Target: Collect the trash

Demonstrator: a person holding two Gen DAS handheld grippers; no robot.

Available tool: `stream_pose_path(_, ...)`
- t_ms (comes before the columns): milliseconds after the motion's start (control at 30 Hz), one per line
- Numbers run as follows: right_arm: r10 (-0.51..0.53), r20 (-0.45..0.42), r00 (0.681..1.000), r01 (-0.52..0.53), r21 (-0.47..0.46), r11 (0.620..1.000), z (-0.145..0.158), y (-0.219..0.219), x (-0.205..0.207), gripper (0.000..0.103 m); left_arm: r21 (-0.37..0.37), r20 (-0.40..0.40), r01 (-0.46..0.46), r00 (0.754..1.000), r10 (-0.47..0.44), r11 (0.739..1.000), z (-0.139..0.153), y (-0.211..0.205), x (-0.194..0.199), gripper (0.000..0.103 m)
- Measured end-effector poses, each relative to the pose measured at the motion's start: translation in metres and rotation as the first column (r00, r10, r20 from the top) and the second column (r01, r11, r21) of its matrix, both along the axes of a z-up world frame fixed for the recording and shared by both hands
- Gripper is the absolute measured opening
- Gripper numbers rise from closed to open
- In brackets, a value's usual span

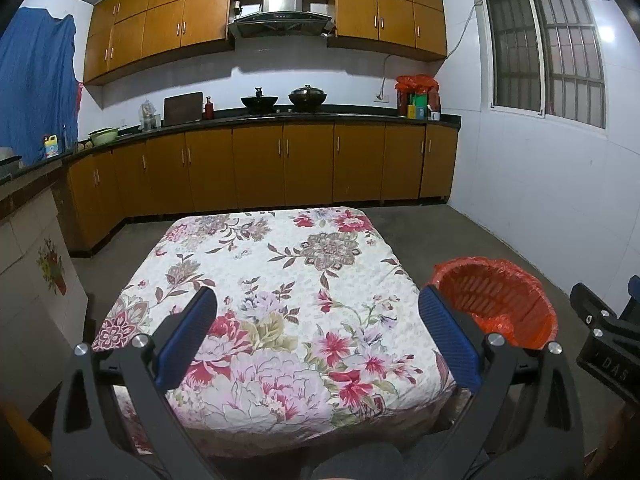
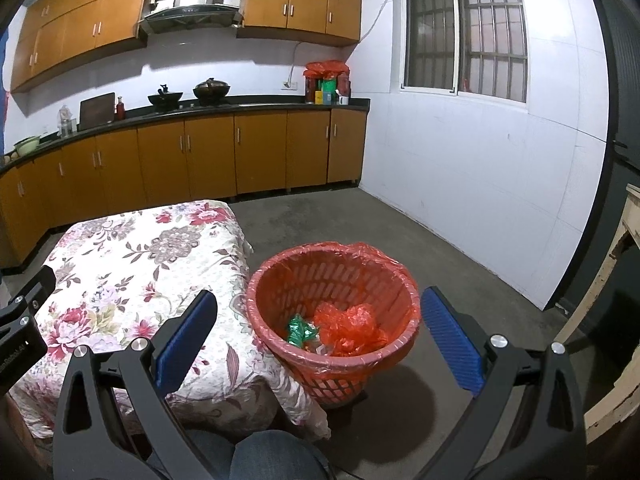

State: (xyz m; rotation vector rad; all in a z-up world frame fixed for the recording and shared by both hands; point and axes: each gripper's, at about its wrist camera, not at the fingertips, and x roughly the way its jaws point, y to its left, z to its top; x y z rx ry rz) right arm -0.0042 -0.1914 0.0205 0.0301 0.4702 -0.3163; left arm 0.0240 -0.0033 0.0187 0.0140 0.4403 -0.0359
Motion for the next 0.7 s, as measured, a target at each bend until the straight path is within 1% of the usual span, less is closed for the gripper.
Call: stream_pose_path(700, 0.004, 0.005, 1.000, -0.004, 0.003, 1.000, -0.0003, 0.0011, -0.0009, 0.101, 0.005, 0.016, -0.024, 1.000, 0.024, 1.000, -0.0003, 0.0029, -0.0045, 0.099)
